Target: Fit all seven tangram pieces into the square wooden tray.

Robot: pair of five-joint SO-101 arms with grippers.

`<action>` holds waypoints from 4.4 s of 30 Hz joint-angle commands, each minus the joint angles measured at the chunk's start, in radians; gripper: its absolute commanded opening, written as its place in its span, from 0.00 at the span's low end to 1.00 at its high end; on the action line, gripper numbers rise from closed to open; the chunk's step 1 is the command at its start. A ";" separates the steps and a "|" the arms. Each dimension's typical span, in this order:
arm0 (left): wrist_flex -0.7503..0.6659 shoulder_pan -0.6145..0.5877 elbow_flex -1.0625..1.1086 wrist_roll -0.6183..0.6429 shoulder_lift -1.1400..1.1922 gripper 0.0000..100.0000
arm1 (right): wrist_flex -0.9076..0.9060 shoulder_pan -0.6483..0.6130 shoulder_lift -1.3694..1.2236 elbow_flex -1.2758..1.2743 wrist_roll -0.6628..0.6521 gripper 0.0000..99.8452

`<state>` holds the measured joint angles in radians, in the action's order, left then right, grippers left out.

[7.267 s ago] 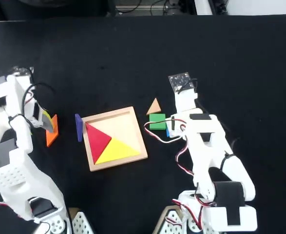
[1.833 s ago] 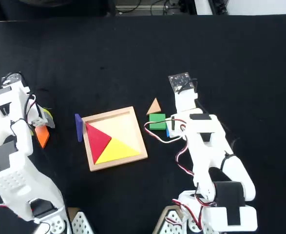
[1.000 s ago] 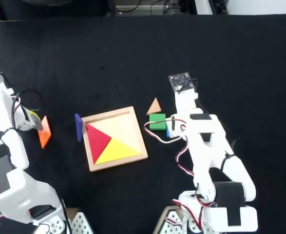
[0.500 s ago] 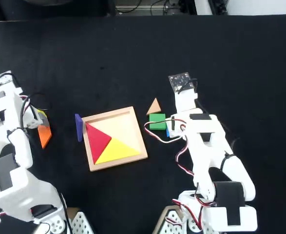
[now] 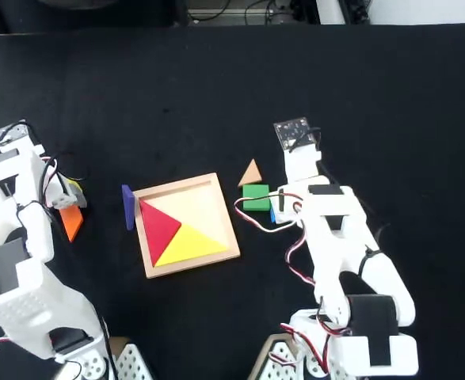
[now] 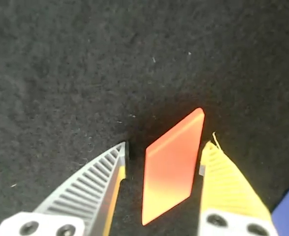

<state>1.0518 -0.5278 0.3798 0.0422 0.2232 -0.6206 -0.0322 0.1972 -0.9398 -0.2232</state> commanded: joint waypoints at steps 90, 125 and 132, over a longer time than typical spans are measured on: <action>0.244 -0.007 -0.367 0.057 0.282 0.09 | -0.008 -0.021 -0.004 0.024 -0.008 0.01; 0.612 0.737 -0.613 0.376 0.055 0.03 | 0.074 0.256 0.071 0.028 0.155 0.01; 0.516 0.828 -0.615 0.548 0.190 0.03 | 0.155 0.325 0.070 0.010 0.224 0.01</action>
<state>1.6057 0.2424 -0.2279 0.5240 0.4104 -0.5056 0.2762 0.2279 -0.9413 -0.0161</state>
